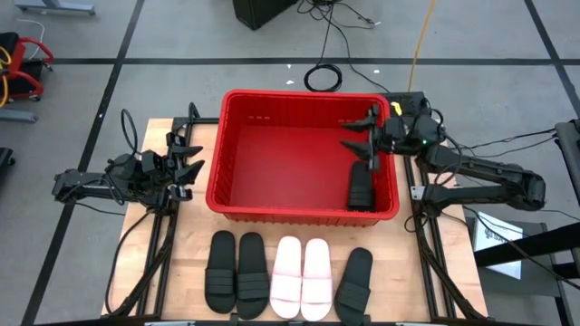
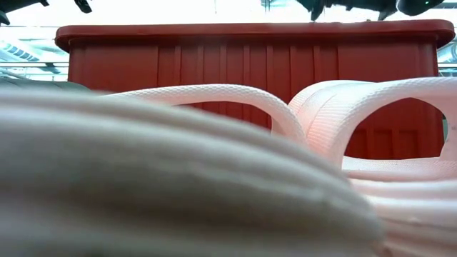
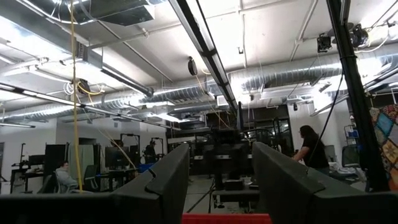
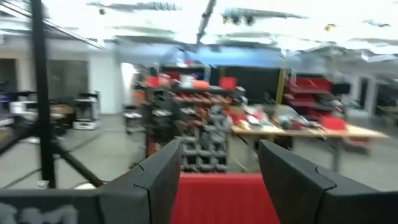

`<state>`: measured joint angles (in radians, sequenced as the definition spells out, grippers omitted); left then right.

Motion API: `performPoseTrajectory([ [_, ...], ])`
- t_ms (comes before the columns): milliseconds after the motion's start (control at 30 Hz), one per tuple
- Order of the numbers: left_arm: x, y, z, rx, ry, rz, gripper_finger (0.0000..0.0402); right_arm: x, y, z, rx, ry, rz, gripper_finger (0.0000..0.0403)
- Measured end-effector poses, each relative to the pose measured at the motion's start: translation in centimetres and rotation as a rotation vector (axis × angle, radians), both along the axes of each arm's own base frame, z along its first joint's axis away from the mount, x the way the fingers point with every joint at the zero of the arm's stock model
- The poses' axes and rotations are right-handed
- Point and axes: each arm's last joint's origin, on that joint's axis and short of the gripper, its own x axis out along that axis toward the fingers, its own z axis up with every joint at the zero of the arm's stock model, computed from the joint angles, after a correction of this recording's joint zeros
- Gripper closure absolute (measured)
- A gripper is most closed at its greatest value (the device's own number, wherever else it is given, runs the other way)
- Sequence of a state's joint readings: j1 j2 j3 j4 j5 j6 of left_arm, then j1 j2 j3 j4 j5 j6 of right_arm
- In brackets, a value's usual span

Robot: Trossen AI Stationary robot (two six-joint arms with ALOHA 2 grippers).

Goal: Pick and place slides into bin
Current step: Put the right black slide into the red bin

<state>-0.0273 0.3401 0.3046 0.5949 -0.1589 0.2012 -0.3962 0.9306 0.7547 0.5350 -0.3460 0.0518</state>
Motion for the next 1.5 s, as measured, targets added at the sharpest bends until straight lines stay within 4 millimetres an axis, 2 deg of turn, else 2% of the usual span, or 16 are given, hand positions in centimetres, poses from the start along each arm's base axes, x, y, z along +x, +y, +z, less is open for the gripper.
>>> performPoseTrajectory([
  [333, 0.0, 0.0, 0.0, -0.030, -0.005, -0.020, 0.0217, 0.8, 4.2, 0.3, -0.034, -0.023, 0.189, 0.0202],
  [500, 0.0, -0.2, 0.0, -0.034, -0.004, -0.084, 0.0217, 1.1, 6.7, 0.2, -0.085, -0.022, 0.199, 0.0202],
  [800, 0.2, -0.7, -0.3, -0.049, 0.035, -0.316, 0.0217, 1.1, 10.1, -0.2, -0.087, 0.031, 0.141, 0.0202],
  [967, 0.3, -0.8, -0.4, -0.076, 0.046, -0.341, 0.0217, 0.9, 12.0, -0.3, -0.082, 0.160, 0.105, 0.0202],
  [1167, 1.2, -0.8, -1.1, -0.107, 0.119, -0.350, 0.0217, 0.6, 14.8, 0.5, -0.104, 0.225, 0.034, 0.0202],
  [1500, 2.1, -1.0, -1.5, -0.147, 0.170, -0.443, 0.0217, 0.7, 17.8, 1.6, -0.036, 0.426, -0.092, 0.0202],
])
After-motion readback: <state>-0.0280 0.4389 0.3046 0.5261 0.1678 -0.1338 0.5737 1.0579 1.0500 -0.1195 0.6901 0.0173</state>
